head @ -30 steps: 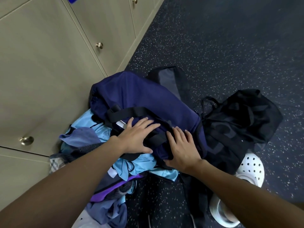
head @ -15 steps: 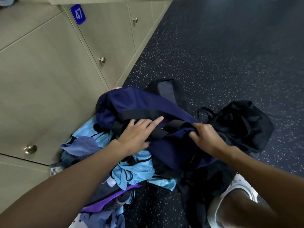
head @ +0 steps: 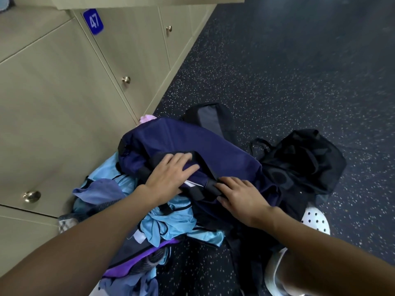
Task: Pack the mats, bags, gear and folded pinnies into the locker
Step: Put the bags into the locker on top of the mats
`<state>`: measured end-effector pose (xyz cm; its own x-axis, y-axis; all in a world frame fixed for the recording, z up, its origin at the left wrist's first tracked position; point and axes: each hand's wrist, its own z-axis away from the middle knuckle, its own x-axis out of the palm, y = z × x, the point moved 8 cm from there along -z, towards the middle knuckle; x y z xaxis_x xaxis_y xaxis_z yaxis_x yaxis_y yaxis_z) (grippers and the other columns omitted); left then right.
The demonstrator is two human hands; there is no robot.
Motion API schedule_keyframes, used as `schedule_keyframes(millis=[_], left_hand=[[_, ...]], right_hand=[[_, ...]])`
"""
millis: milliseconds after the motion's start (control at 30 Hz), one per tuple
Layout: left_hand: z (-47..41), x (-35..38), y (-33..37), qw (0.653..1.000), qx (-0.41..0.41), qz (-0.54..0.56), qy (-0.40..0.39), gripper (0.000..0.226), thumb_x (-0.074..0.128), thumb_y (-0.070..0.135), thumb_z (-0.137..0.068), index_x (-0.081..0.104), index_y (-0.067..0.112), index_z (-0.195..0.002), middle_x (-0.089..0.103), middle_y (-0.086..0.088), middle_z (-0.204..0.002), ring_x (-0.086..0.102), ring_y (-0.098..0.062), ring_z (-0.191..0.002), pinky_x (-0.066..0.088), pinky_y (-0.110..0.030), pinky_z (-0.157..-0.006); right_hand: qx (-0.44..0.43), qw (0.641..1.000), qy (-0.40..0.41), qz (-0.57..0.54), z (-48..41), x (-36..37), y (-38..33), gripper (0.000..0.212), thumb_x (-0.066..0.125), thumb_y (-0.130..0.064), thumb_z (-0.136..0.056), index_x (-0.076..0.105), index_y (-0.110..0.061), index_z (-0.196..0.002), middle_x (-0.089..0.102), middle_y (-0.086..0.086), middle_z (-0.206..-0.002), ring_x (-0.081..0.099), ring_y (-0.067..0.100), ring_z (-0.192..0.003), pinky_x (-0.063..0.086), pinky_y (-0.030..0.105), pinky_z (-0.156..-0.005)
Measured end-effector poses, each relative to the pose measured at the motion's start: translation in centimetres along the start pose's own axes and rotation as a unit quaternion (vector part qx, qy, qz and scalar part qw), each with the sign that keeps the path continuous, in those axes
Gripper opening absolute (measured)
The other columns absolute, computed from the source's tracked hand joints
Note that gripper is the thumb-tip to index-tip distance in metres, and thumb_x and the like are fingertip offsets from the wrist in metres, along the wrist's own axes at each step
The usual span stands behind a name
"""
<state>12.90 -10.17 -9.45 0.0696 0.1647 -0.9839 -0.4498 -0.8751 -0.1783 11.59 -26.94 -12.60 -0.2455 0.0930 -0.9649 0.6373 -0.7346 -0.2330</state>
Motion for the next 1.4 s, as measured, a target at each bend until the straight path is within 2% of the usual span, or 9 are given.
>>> schedule_keyframes(millis=[133,233,367,500,667,800,1033,1267,1400], left_hand=[[0.6,2.5,-0.5,0.993,-0.051,-0.061,-0.090,0.120,0.073,0.060,-0.074,-0.012,0.036,-0.156,-0.010,-0.012,-0.166,-0.005,-0.034,-0.153,0.004,-0.061,-0.115],[0.7,3.7,-1.3,0.984,-0.074,-0.043,-0.157,0.115,0.066,0.057,-0.083,-0.025,0.038,-0.151,-0.014,-0.006,-0.166,-0.012,-0.031,-0.153,-0.004,-0.066,-0.116],[0.8,5.0,-1.9,0.986,-0.079,-0.022,-0.146,0.115,0.067,0.060,-0.082,-0.023,0.042,-0.151,-0.005,-0.002,-0.167,0.002,-0.027,-0.154,0.000,-0.068,-0.115],[0.5,5.5,-2.2,0.987,-0.072,0.004,-0.147,0.115,0.067,0.063,-0.080,-0.022,0.045,-0.150,-0.004,0.001,-0.167,0.007,-0.025,-0.154,0.000,-0.067,-0.115],[0.7,4.7,-3.0,0.987,-0.063,0.048,-0.141,0.114,0.065,0.071,-0.076,-0.014,0.044,-0.154,0.004,0.001,-0.167,0.009,-0.021,-0.154,-0.003,-0.062,-0.117],[1.3,2.9,-4.6,0.991,-0.044,0.081,-0.094,0.108,0.058,0.078,-0.075,-0.002,0.041,-0.156,0.017,0.000,-0.165,0.015,-0.019,-0.153,-0.004,-0.057,-0.119],[2.1,-2.4,-7.2,0.994,-0.041,0.096,-0.014,0.101,0.076,0.061,-0.067,0.030,0.031,-0.151,0.056,0.006,-0.137,0.044,-0.017,-0.137,0.013,-0.051,-0.119],[1.1,-9.9,-8.6,0.972,-0.104,0.205,0.040,0.070,0.078,0.038,-0.080,0.044,0.030,-0.141,0.066,0.007,-0.122,0.062,-0.020,-0.106,0.046,-0.033,-0.089],[1.5,-13.5,-9.2,0.970,-0.093,0.220,0.038,0.054,0.073,0.039,-0.084,0.045,0.040,-0.130,0.064,0.006,-0.109,0.051,-0.010,-0.087,0.044,-0.031,-0.078]], right_hand=[[0.013,0.998,0.013,0.052,0.4,2.6,-0.7,0.049,0.035,-0.036,-0.091,0.055,-0.015,-0.130,0.062,0.008,-0.130,0.060,0.031,-0.118,0.054,0.043,-0.087],[0.044,0.998,-0.007,0.051,0.6,4.4,-1.2,0.065,0.035,-0.042,-0.085,0.042,-0.013,-0.143,0.056,0.017,-0.138,0.052,0.037,-0.129,0.047,0.052,-0.099],[0.056,0.995,-0.033,0.077,0.1,6.6,-1.5,0.096,0.055,-0.067,-0.073,0.033,-0.012,-0.148,0.048,0.023,-0.144,0.044,0.040,-0.136,0.039,0.060,-0.104],[0.069,0.994,-0.025,0.084,-0.8,7.4,-1.0,0.105,0.085,-0.039,-0.062,0.034,-0.014,-0.150,0.048,0.022,-0.143,0.045,0.040,-0.134,0.041,0.056,-0.102],[0.061,0.992,-0.009,-0.114,-1.2,4.1,0.0,0.080,0.066,-0.013,-0.080,0.033,-0.020,-0.152,0.047,0.008,-0.145,0.046,0.030,-0.133,0.039,0.039,-0.107],[0.100,0.946,0.064,-0.302,-1.4,-0.7,3.1,0.055,0.060,-0.008,-0.073,0.063,-0.029,-0.124,0.072,-0.006,-0.107,0.067,0.013,-0.102,0.052,0.033,-0.085],[0.124,0.917,0.088,-0.370,-1.3,-7.6,5.9,0.037,0.051,0.012,-0.074,0.069,-0.018,-0.083,0.062,-0.011,-0.068,0.054,-0.001,-0.064,0.044,0.022,-0.056],[0.112,0.896,0.087,-0.422,-0.8,-16.4,5.1,0.033,0.052,0.014,-0.088,0.070,-0.014,-0.085,0.066,0.001,-0.069,0.060,0.008,-0.060,0.048,0.028,-0.056],[0.124,0.897,0.078,-0.417,-0.4,-20.4,4.9,0.032,0.051,0.015,-0.088,0.072,-0.009,-0.093,0.067,0.011,-0.072,0.059,0.016,-0.056,0.047,0.027,-0.051]])
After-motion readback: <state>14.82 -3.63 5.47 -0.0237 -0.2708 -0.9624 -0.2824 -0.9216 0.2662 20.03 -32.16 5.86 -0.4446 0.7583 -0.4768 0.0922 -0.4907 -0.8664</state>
